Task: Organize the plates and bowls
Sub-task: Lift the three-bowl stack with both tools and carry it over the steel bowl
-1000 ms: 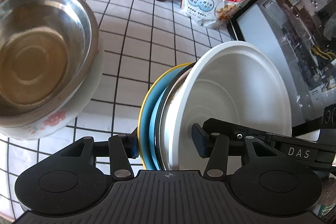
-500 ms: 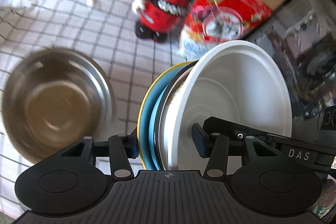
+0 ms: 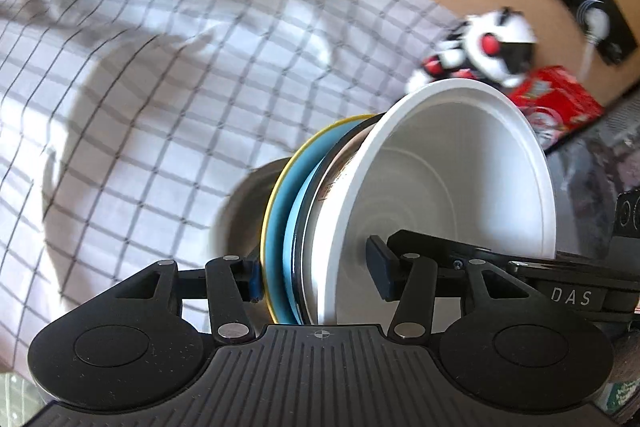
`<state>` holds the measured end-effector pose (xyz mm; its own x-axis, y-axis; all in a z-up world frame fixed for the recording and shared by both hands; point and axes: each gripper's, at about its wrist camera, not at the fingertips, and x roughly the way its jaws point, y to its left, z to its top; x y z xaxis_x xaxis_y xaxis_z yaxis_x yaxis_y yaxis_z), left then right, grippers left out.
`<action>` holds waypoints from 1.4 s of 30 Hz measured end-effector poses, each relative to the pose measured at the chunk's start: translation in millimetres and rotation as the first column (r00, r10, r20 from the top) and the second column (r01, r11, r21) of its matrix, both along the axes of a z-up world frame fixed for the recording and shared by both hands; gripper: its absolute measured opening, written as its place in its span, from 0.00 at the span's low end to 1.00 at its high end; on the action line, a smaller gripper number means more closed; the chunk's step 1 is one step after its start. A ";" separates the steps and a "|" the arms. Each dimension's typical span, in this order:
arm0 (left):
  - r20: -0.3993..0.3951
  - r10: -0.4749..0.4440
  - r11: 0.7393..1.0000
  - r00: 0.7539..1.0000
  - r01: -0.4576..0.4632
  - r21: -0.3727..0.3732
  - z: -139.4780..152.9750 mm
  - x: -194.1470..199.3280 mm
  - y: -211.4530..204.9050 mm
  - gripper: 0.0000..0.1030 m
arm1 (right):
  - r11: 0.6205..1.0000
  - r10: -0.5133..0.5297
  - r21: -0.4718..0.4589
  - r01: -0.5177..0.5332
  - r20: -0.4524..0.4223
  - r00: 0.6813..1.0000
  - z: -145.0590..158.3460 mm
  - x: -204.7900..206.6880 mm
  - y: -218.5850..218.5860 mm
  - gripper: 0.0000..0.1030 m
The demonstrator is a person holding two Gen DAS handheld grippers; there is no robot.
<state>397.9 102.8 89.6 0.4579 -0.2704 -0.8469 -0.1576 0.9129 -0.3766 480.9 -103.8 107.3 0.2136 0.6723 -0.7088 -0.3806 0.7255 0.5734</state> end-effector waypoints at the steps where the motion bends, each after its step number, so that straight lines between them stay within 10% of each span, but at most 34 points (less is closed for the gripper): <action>1: -0.018 0.010 1.000 1.000 -0.010 -0.004 -7.1 1.4 6.6 0.52 | 1.000 0.007 -0.006 -0.008 -0.017 1.000 -6.3 1.5 6.1 0.68; 21: -0.102 -0.057 0.991 0.993 0.044 -0.127 -52.9 18.5 30.5 0.41 | 0.995 -0.014 -0.096 0.002 -0.129 0.992 -50.4 25.6 16.5 0.60; 42: -0.092 -0.134 0.989 0.987 0.128 -0.072 -48.8 14.9 29.2 0.34 | 0.995 -0.004 -0.102 -0.014 -0.180 0.984 -52.8 24.4 13.0 0.51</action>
<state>412.8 132.0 40.8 0.3317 -0.3790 -0.8639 -0.0770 0.9018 -0.4252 505.3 -90.7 54.5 0.0732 0.5951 -0.8003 -0.2816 0.7821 0.5559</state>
